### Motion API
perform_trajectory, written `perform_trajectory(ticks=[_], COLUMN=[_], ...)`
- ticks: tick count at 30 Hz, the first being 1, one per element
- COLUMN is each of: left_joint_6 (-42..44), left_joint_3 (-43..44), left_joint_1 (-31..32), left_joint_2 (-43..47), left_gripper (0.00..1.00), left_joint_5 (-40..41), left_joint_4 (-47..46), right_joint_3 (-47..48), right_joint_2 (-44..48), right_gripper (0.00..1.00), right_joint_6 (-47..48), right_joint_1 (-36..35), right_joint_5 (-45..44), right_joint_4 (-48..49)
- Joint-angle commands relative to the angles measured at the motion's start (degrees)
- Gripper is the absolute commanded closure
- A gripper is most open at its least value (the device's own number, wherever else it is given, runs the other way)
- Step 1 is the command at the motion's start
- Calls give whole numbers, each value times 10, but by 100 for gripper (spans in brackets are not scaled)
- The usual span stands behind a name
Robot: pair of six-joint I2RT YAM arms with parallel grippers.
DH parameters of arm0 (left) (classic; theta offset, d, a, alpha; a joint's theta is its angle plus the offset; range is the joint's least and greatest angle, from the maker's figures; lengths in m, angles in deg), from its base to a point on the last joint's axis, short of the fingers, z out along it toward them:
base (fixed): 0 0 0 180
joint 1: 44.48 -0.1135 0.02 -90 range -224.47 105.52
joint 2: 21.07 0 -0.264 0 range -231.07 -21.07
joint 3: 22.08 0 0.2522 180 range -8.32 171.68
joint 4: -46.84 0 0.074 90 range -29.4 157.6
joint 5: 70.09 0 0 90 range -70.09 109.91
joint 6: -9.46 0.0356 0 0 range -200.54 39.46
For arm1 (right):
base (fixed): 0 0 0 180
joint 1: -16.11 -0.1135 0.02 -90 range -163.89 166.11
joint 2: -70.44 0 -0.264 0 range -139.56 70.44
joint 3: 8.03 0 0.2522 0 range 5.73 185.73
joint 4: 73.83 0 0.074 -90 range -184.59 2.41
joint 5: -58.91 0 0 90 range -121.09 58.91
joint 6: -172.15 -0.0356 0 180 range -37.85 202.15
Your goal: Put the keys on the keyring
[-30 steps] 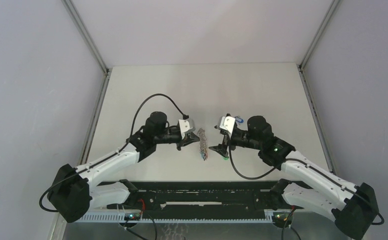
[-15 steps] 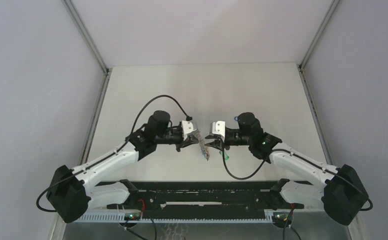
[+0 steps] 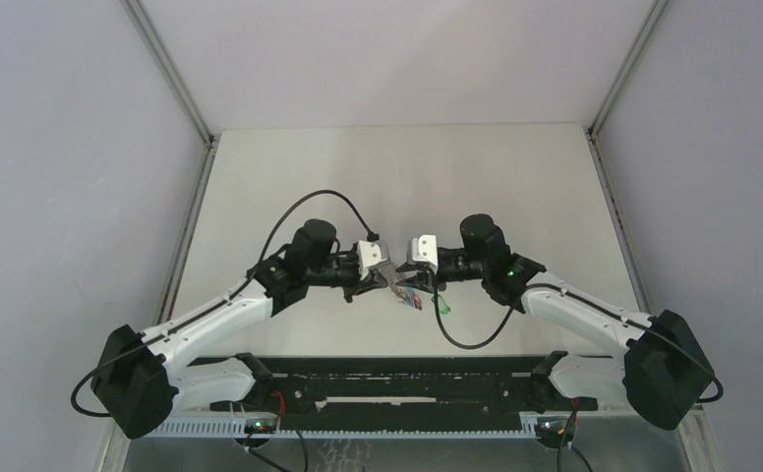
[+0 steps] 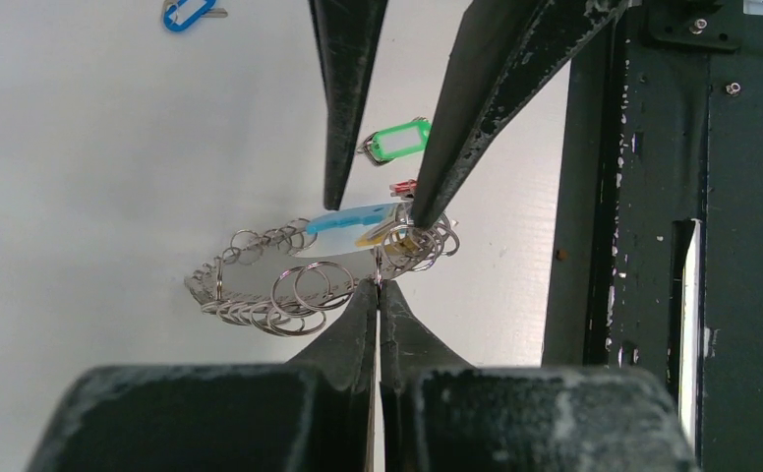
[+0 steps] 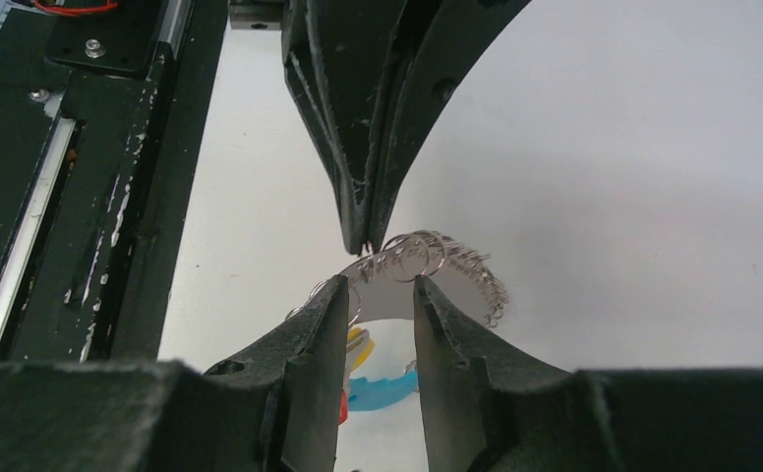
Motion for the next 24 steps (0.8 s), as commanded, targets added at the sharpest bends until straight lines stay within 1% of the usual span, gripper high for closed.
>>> perform_trajectory(ticks=[1, 17, 19, 24], left_joint_6=[10, 8, 7, 5], left_joint_3=[25, 24, 22, 21], left_joint_1=[4, 5, 5, 5], left_joint_2=[9, 14, 14, 15], left_gripper=[100, 100, 100, 100], left_joint_5=[-8, -14, -13, -15], left_joint_4=[-8, -16, -18, -21], right_joint_3=[36, 73, 77, 86], right_joint_2=[-12, -56, -61, -73], right_gripper=[69, 73, 77, 79], right_joint_6=[17, 41, 44, 47], right_joint_1=[-5, -11, -13, -15], right_joint_5=[23, 53, 56, 59], right_joint_4=[18, -37, -41, -52])
